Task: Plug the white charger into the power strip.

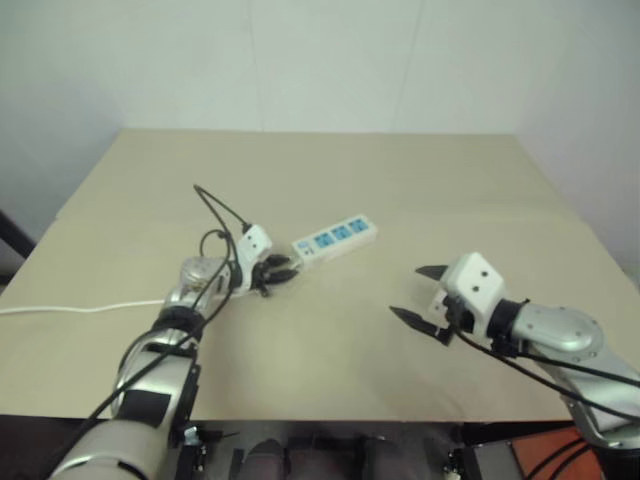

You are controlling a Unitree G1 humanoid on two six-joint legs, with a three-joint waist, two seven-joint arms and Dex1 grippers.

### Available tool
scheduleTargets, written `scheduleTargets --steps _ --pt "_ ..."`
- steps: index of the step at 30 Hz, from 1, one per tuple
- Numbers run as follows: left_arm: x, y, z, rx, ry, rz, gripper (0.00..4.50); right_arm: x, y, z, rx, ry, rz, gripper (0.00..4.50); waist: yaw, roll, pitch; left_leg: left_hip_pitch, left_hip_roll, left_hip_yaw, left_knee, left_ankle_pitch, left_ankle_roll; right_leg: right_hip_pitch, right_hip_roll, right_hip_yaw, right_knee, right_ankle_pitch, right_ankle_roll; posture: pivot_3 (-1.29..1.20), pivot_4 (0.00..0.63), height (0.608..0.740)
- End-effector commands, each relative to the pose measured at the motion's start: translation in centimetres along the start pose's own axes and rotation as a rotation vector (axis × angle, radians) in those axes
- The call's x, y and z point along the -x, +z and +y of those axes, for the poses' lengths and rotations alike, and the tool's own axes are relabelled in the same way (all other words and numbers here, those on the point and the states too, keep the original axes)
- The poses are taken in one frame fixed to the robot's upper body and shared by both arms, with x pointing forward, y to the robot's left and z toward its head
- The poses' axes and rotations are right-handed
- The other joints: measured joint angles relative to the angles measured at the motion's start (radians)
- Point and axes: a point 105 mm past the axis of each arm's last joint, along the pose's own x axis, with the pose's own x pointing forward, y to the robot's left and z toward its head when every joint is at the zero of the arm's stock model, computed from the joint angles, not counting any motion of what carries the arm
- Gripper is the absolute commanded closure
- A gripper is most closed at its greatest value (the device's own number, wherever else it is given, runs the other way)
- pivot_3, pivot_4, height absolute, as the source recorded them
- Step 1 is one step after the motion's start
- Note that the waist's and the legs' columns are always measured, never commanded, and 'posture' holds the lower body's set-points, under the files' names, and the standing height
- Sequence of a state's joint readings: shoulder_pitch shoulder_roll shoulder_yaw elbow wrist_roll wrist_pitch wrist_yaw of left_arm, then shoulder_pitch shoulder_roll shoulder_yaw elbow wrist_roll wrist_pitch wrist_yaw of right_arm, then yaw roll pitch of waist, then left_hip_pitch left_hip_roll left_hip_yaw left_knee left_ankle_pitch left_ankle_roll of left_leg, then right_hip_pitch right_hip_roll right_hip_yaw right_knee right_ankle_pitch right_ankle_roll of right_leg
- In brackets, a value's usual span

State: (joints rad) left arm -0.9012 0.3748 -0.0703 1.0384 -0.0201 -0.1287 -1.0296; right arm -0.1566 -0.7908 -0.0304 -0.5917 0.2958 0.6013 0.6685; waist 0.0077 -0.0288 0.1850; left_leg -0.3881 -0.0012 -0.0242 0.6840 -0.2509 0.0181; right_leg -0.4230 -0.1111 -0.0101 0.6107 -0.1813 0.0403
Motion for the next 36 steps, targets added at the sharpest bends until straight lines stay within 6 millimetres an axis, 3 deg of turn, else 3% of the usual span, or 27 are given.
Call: scheduleTargets --steps 1,3,10,15,19,23,32,36 --pt "0.3 0.3 -0.1 -0.001 -0.007 -0.026 3.93 -0.1 0.8 -0.5 0.026 -0.025 -0.022 0.0 0.0 0.0 0.0 0.0 0.0 0.0 0.0 0.0 0.0 0.0 0.0 0.0 0.0 0.0 0.0 0.0 0.15 0.74" --pt "0.5 0.3 0.1 -0.008 0.008 -0.025 4.49 -0.3 0.9 -0.4 0.023 -0.02 -0.028 0.0 -0.001 0.0 0.0 0.001 0.0 0.0 0.0 0.0 0.0 0.0 0.0 0.0 0.0 0.0 0.0 0.0 0.15 0.74" --pt "3.6 1.8 -0.6 -0.013 0.043 -0.059 4.49 -0.6 0.5 -0.1 0.04 -0.011 -0.016 0.0 -0.02 0.0 0.0 -0.001 0.001 0.0 0.0 0.0 0.0 -0.001 0.0 0.001 0.001 0.0 0.0 0.0 0.15 0.74" --pt "6.4 0.6 -2.2 0.052 0.078 0.037 4.49 -1.2 0.4 0.1 0.031 0.001 -0.023 0.0 -0.023 0.0 0.0 -0.001 0.001 -0.001 0.0 0.0 0.0 -0.002 0.0 0.001 0.0 0.0 0.0 0.0 0.15 0.74" --pt "7.2 0.3 -3.2 0.094 0.073 0.044 4.49 -1.6 0.3 0.4 0.029 0.021 -0.024 0.0 -0.017 0.0 0.0 0.0 0.001 -0.001 0.0 0.0 0.0 -0.001 0.0 0.001 0.0 0.0 0.0 0.0 0.15 0.74" --pt "7.9 0.7 -3.0 0.08 0.071 0.006 3.25 -1.9 0.3 0.3 0.035 0.029 -0.026 0.0 -0.017 0.0 0.0 0.0 0.001 -0.001 0.0 0.0 0.0 -0.001 0.0 0.001 0.001 0.0 0.0 0.0 0.15 0.74" --pt "11.5 1.0 -1.5 0.027 0.036 -0.035 0.21 -1.6 0.0 0.3 0.03 0.031 -0.02 0.0 -0.02 0.0 0.0 0.001 0.001 0.0 -0.001 0.0 0.0 -0.002 0.0 0.001 0.0 0.0 0.0 0.0 0.15 0.74" --pt "11.5 2.2 -3.3 -0.077 -0.107 -0.237 0.05 -1.7 0.1 0.2 0.028 0.024 -0.027 0.0 -0.014 0.0 0.0 0.001 0.001 0.0 -0.001 0.0 0.0 -0.001 0.0 0.001 0.0 0.0 -0.001 0.0 0.15 0.74"
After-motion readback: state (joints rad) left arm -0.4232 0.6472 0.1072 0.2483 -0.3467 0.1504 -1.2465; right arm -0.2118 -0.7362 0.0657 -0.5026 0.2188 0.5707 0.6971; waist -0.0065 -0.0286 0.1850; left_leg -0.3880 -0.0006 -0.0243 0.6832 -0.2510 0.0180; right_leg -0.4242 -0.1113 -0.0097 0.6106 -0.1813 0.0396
